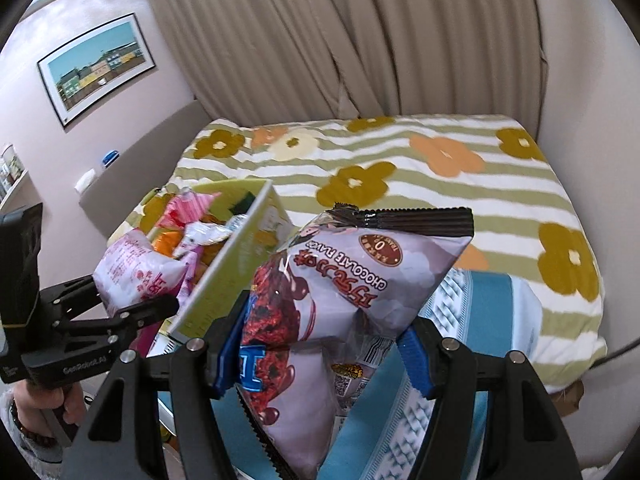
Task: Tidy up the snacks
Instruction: 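Carry both bags into the box and open both tools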
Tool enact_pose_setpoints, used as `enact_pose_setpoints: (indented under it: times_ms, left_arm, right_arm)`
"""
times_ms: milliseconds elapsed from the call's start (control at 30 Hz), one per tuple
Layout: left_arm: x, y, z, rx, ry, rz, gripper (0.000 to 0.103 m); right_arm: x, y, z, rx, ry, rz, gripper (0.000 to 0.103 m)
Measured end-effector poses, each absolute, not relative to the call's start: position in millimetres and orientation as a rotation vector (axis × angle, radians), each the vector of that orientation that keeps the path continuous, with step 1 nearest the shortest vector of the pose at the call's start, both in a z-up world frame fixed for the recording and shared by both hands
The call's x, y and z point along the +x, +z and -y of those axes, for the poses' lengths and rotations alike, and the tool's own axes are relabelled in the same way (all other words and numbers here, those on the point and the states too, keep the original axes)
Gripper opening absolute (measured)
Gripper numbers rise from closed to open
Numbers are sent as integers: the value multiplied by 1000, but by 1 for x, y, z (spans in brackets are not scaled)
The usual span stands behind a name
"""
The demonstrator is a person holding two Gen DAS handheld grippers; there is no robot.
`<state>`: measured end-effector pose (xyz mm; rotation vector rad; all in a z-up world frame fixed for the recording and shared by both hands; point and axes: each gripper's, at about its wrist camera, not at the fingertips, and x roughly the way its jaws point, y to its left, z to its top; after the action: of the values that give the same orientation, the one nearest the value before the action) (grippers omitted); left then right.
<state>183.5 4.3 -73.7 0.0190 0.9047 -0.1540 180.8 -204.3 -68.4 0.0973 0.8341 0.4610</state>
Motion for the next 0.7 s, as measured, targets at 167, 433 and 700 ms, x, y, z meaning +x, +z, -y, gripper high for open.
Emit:
enact_pose_setpoints:
  times_ms: [167,433,700]
  left_arm:
    - [196,-67,-54,15,-102,-907,46]
    - [220,-68,-145,14,-42,-937,46]
    - [232,-104,-207,-4,-24,-1010,102]
  right_arm:
    - [191,-57,164,92,491,-811,62]
    - [216,-54,87,106,538,-817,62]
    - [232,-66,18,81,548,-859,62]
